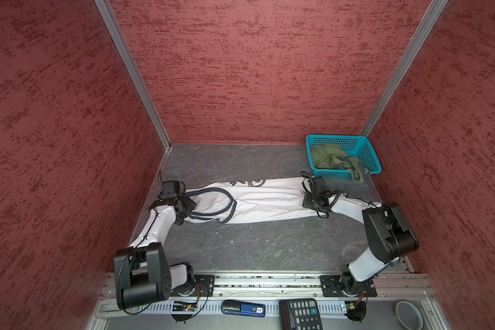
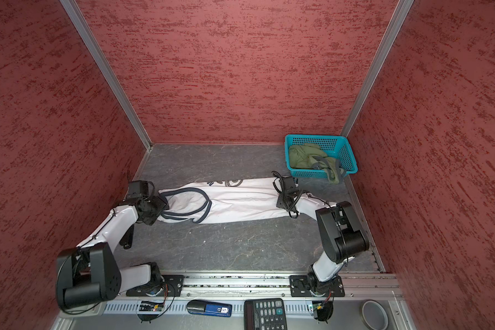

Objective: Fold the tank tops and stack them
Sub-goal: 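Pull the trimmed end nearer the robot with left gripper while right holds the label corner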

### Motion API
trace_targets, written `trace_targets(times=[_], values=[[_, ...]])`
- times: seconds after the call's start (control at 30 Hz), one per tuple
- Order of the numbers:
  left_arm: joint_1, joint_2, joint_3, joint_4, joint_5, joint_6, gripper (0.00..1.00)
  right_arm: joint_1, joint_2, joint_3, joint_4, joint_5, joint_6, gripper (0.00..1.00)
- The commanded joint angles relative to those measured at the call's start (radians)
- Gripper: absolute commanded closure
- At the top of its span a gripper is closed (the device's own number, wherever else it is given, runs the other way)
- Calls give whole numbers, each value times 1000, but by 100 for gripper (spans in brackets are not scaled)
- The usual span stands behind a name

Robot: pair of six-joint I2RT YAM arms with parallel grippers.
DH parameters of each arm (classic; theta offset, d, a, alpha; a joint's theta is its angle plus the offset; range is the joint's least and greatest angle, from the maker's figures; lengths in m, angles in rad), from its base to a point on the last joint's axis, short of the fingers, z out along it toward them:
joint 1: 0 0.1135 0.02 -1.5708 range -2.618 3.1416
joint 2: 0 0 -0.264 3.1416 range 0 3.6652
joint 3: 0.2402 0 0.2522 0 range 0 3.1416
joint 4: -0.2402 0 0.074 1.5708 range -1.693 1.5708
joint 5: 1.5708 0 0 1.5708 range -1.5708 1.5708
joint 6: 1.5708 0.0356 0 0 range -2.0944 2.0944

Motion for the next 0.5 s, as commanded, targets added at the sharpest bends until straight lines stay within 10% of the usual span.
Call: trace_targets(times=[0.0, 0.47], values=[[-67, -126, -48, -113, -96, -62, 28, -11, 20, 13, -14, -10, -2, 37], [-153, 32, -70, 28, -89, -107, 55, -11, 17, 2, -6, -17, -8, 37]])
